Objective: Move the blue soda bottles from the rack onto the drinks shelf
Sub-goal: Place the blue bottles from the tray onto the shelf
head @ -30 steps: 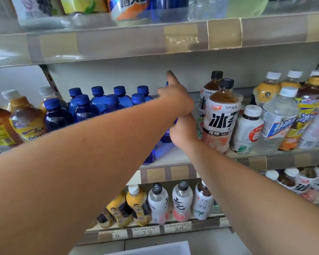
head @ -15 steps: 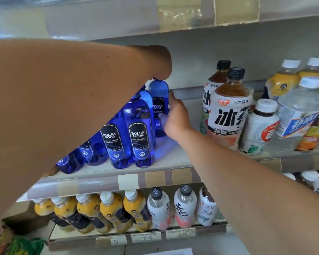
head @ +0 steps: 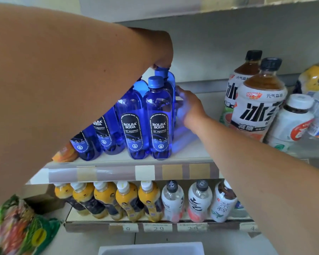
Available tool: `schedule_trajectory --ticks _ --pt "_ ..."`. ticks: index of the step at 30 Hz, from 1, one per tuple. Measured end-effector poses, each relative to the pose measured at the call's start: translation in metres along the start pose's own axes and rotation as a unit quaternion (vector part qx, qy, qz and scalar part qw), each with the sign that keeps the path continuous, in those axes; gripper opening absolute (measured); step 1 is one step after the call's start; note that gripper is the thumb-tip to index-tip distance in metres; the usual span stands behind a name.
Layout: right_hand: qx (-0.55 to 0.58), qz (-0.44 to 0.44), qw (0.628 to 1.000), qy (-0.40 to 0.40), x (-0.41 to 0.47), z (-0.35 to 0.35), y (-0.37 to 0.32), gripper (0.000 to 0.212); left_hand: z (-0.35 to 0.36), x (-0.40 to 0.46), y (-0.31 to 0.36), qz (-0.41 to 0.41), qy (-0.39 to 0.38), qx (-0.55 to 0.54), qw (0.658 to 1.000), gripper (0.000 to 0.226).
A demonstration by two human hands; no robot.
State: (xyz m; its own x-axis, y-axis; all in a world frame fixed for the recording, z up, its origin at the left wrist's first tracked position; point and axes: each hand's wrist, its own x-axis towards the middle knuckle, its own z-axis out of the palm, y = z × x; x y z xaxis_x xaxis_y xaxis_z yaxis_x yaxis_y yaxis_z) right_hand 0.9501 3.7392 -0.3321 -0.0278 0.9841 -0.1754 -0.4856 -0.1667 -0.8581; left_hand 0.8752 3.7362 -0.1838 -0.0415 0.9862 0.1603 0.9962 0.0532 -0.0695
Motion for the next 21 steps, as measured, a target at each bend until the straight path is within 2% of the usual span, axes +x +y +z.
schedule_trajectory --ticks 1,3,5,7,8,10,12,15,18,20,21 --pt "-0.063 -0.031 0.998 0.010 -0.001 -0.004 0.001 0.014 0.001 -0.003 0.001 0.006 0.001 0.014 1.000 0.015" --pt "-0.103 -0.065 0.992 0.011 0.000 -0.012 -0.001 0.015 0.005 -0.004 0.002 0.012 0.027 0.029 0.999 0.017" --pt "-0.128 -0.060 0.990 0.021 -0.007 -0.014 -0.001 0.014 0.006 -0.005 0.006 0.013 0.031 0.025 0.999 0.011" --pt "-0.199 -0.090 0.976 -0.013 -0.012 -0.021 0.002 0.032 0.006 -0.007 0.004 0.009 0.024 0.003 1.000 0.011" --pt "-0.220 -0.111 0.969 -0.005 -0.014 -0.024 0.003 0.035 0.005 -0.010 0.003 0.007 0.028 -0.015 0.999 0.015" --pt "-0.310 -0.172 0.935 0.006 -0.026 -0.032 0.002 0.031 0.004 -0.015 0.002 0.011 0.053 -0.047 0.997 0.028" --pt "-0.380 -0.229 0.896 0.015 -0.045 -0.039 0.003 0.036 0.002 -0.027 0.004 0.023 0.081 -0.088 0.993 0.039" --pt "-0.353 -0.287 0.889 0.051 -0.093 -0.049 0.007 0.037 -0.004 -0.063 0.008 0.058 0.134 -0.150 0.978 0.045" --pt "-0.308 -0.322 0.893 0.062 -0.147 -0.069 0.029 0.026 0.007 -0.137 0.003 0.116 0.242 -0.231 0.935 0.032" --pt "-0.293 -0.305 0.904 0.057 -0.175 -0.085 0.053 0.023 0.035 -0.192 -0.004 0.151 0.301 -0.367 0.867 0.026" --pt "-0.293 -0.285 0.911 0.052 -0.188 -0.094 0.072 0.021 0.064 -0.221 -0.010 0.161 0.299 -0.424 0.840 0.020"
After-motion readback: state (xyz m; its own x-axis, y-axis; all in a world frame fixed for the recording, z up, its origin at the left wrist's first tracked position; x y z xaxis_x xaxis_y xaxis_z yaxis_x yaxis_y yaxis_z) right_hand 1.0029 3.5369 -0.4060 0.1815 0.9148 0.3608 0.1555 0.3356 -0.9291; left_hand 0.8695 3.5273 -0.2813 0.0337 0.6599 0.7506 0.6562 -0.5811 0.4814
